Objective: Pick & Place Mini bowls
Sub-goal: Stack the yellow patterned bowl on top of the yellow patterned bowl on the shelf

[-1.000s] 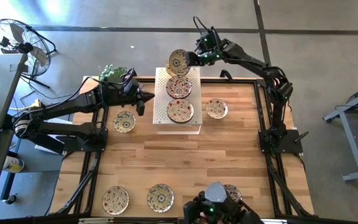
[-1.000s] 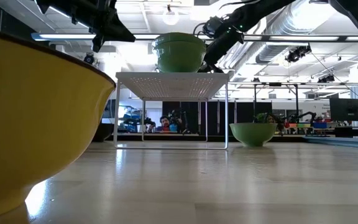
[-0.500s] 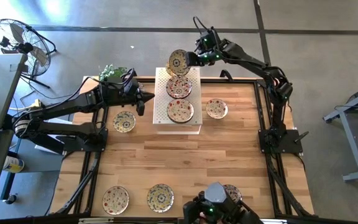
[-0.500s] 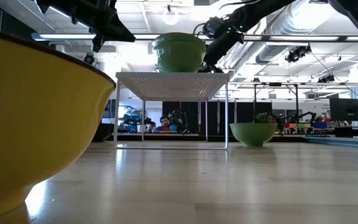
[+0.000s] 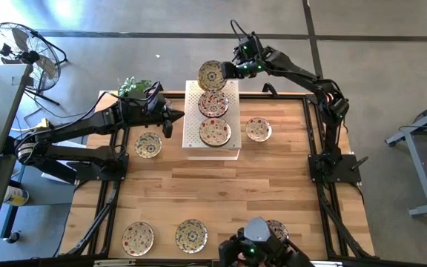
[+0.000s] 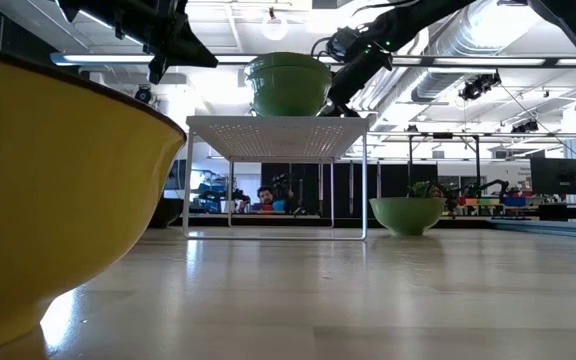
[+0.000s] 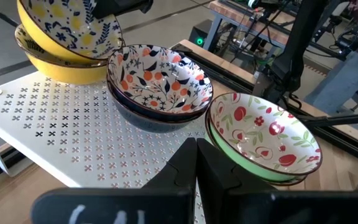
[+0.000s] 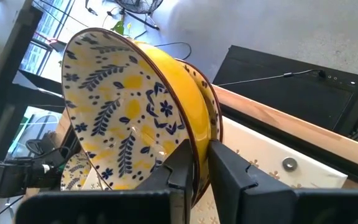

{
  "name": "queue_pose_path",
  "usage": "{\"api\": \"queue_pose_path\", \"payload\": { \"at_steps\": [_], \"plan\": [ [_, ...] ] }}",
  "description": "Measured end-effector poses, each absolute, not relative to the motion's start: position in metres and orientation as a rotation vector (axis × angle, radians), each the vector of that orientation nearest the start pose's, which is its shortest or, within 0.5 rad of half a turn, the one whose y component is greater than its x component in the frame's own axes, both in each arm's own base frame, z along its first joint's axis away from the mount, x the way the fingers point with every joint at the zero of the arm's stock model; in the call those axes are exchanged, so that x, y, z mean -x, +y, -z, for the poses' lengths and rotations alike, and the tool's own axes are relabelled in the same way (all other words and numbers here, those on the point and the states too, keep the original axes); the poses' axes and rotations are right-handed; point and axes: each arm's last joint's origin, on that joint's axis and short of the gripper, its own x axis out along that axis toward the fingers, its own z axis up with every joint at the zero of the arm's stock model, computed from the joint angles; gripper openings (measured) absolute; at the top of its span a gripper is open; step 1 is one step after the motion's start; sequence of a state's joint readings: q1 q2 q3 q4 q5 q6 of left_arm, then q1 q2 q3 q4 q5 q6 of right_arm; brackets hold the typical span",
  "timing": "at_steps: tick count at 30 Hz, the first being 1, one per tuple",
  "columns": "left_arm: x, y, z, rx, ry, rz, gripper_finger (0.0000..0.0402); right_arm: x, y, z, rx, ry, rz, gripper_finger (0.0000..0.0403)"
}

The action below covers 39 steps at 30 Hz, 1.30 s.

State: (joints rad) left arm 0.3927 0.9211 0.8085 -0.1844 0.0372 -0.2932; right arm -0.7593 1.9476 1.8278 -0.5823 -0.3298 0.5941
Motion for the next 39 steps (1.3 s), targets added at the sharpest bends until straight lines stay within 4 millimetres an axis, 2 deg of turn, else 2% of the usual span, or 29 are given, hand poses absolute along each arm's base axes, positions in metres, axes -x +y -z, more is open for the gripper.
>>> {"api": "queue_pose_path", "payload": {
  "at_steps": [9,13,23,26,29,33,36,39],
  "plan": [
    [-0.188,0.077,-0.318,0.352,0.238,-0.393,0.0001,-0.326,-0.296,-0.318,-0.946,0.475,0.576,0.0065],
    [-0.188,0.077,-0.318,0.352,0.238,-0.394,0.0001,-0.326,-0.296,-0.318,-0.948,0.474,0.575,0.0065],
    [-0.188,0.077,-0.318,0.352,0.238,-0.393,0.0001,-0.326,-0.296,-0.318,-0.967,0.466,0.577,0.0017],
    [-0.188,0.077,-0.318,0.352,0.238,-0.393,0.0001,-0.326,-0.296,-0.318,-0.964,0.468,0.576,0.0014],
    [-0.188,0.077,-0.318,0.352,0.238,-0.393,0.0001,-0.326,-0.295,-0.319,-0.953,0.475,0.564,0.0035],
    [-0.188,0.077,-0.317,0.352,0.238,-0.393,0.0001,-0.325,-0.293,-0.323,-0.951,0.469,0.557,0.0084],
    [-0.188,0.077,-0.317,0.352,0.239,-0.394,0.0001,-0.322,-0.289,-0.332,-0.936,0.451,0.547,0.0111],
    [-0.188,0.077,-0.317,0.352,0.238,-0.394,0.0001,-0.316,-0.284,-0.346,-0.876,0.429,0.528,0.012]
  ]
}}
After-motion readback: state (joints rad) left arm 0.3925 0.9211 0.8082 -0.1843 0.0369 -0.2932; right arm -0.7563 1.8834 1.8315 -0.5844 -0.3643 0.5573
